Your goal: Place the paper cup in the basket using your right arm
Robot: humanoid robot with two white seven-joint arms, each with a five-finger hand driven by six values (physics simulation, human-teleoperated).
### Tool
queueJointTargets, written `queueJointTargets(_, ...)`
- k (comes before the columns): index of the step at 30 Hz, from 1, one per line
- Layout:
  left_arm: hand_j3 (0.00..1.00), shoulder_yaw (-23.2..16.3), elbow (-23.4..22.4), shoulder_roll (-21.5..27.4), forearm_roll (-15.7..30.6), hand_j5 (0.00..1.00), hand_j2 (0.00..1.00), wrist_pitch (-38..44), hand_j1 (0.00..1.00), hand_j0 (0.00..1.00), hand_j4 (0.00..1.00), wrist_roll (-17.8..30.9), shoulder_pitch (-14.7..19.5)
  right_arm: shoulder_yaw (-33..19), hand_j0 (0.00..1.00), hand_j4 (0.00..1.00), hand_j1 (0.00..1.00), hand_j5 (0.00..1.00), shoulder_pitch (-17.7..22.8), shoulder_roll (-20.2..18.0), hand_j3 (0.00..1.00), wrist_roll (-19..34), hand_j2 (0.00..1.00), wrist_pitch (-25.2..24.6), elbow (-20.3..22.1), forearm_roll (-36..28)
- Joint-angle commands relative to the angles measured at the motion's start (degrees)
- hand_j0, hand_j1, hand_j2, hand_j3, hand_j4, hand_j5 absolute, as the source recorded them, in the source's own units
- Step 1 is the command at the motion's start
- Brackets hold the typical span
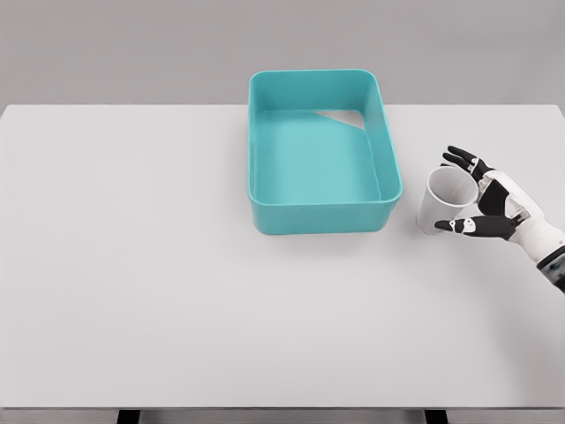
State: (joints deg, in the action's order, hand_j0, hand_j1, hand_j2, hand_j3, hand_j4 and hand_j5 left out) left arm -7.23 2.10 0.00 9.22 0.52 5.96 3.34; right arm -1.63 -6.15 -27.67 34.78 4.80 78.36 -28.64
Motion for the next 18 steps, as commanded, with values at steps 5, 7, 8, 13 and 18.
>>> queueJointTargets(5, 1.0, -0.06, 0.01, 0.0, 0.01, 1.0, 1.0, 0.0, 1.0, 1.0, 1.0, 0.01, 0.0, 0.31, 1.0, 1.0, 1.0, 1.0, 0.0, -0.1, 1.0, 0.22, 1.0, 0.04, 0.13, 2.45)
queueJointTargets(7, 1.0, 0.02, 0.01, 0.0, 0.01, 1.0, 1.0, 0.0, 1.0, 1.0, 1.0, 0.01, 0.0, 0.23, 1.0, 1.0, 1.0, 1.0, 0.0, -0.1, 1.0, 0.22, 1.0, 0.04, 0.13, 2.36)
queueJointTargets(8, 1.0, 0.02, 0.01, 0.0, 0.01, 1.0, 1.0, 0.0, 1.0, 1.0, 1.0, 0.01, 0.0, 0.23, 1.0, 1.0, 1.0, 1.0, 0.0, -0.1, 1.0, 0.22, 1.0, 0.04, 0.13, 2.45)
queueJointTargets(13, 1.0, -0.06, 0.01, 0.0, 0.01, 1.0, 1.0, 0.0, 1.0, 1.0, 1.0, 0.01, 0.0, 0.05, 1.0, 1.0, 1.0, 1.0, 0.0, -0.1, 1.0, 0.22, 1.0, 0.03, 0.22, 2.36)
queueJointTargets(18, 1.0, 0.02, 0.01, 0.0, 0.01, 1.0, 1.0, 0.0, 1.0, 1.0, 1.0, 0.01, 0.0, -0.21, 1.0, 1.0, 1.0, 1.0, 0.0, -0.1, 1.0, 0.22, 1.0, -0.14, 0.3, 2.19)
